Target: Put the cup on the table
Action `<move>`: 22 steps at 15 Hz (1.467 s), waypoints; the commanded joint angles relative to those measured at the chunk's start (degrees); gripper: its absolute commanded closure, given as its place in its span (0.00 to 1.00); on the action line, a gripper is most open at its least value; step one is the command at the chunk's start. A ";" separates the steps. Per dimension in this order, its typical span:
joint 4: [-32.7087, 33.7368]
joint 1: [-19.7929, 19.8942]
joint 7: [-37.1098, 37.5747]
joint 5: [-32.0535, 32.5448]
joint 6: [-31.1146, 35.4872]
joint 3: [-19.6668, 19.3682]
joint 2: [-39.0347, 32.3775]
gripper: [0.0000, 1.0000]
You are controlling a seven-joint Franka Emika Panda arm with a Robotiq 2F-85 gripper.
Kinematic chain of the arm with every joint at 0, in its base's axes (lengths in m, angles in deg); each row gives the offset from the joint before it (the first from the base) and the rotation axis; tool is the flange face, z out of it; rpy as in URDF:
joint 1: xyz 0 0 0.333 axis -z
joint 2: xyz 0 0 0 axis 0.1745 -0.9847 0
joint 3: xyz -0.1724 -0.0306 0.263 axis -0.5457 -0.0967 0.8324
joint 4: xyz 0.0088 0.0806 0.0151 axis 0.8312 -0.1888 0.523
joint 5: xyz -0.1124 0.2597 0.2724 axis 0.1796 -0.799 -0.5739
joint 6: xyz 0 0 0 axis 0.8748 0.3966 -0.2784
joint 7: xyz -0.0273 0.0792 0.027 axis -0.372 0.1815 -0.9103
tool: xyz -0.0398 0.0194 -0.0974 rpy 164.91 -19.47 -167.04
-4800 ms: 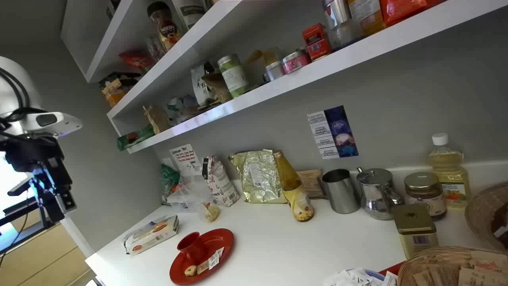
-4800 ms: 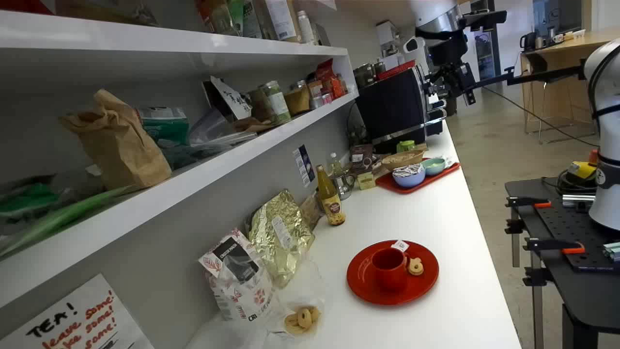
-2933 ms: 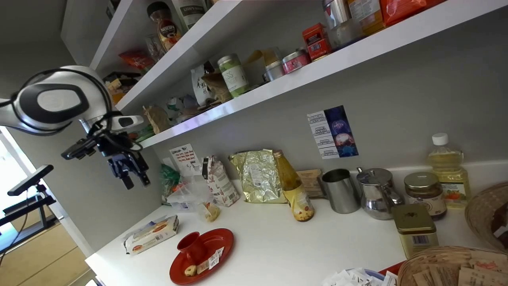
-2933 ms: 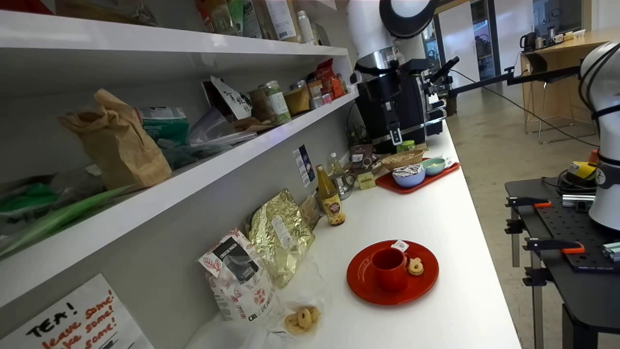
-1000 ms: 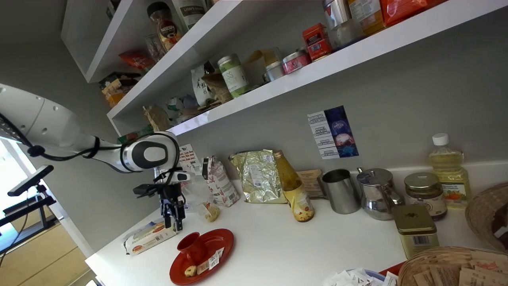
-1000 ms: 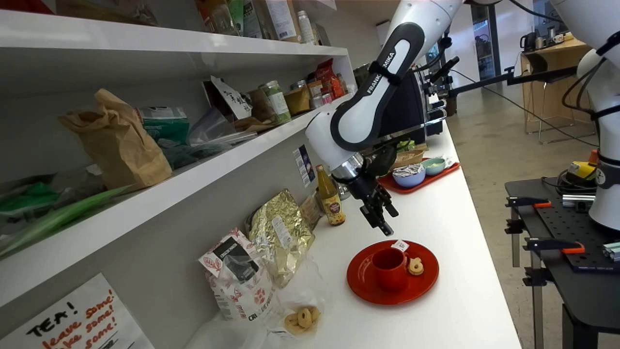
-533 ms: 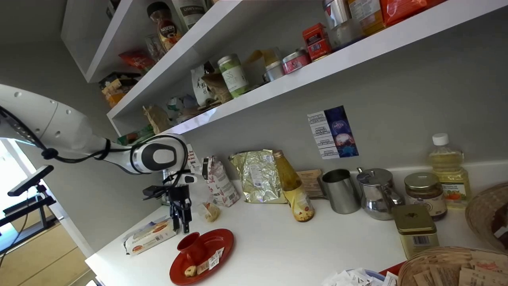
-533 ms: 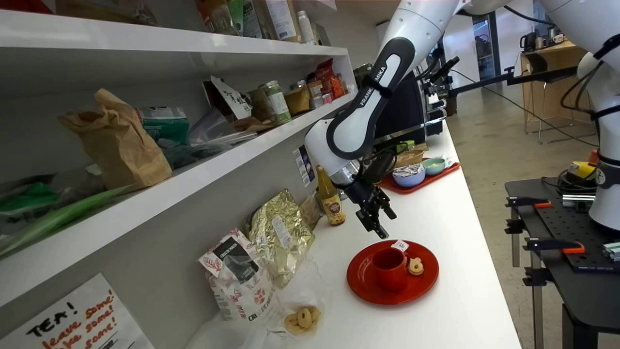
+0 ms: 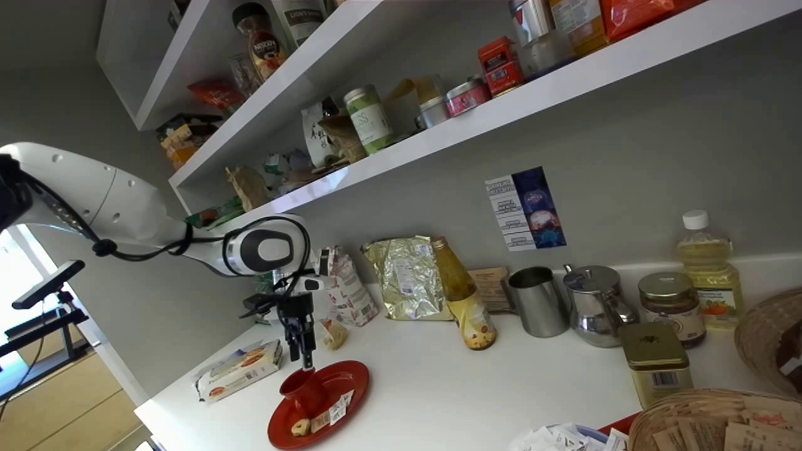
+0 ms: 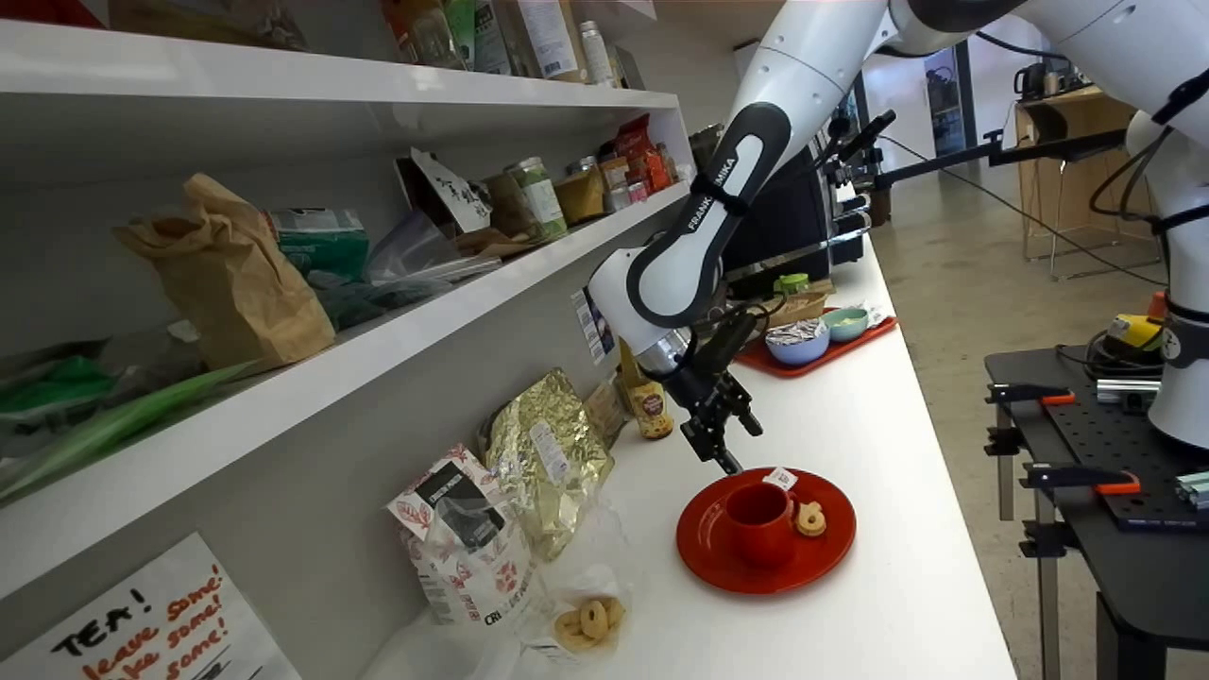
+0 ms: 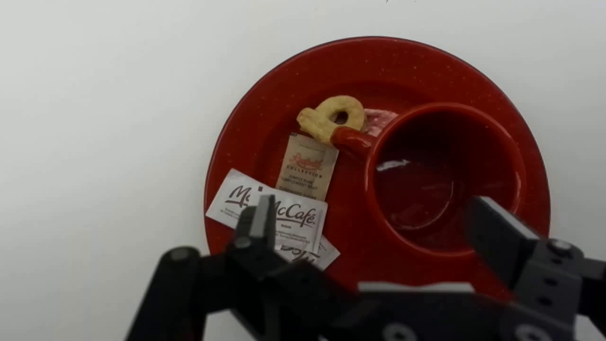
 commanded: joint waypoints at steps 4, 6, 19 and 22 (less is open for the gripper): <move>3.06 -0.61 1.12 -1.27 -1.05 -0.37 -4.23 0.00; 3.42 -0.61 1.11 -1.32 -1.24 -0.39 -4.91 0.00; 4.31 -0.10 0.93 -1.94 -1.85 -0.42 -7.29 0.00; 4.38 -0.27 1.52 -1.79 -1.75 -0.71 -7.70 0.32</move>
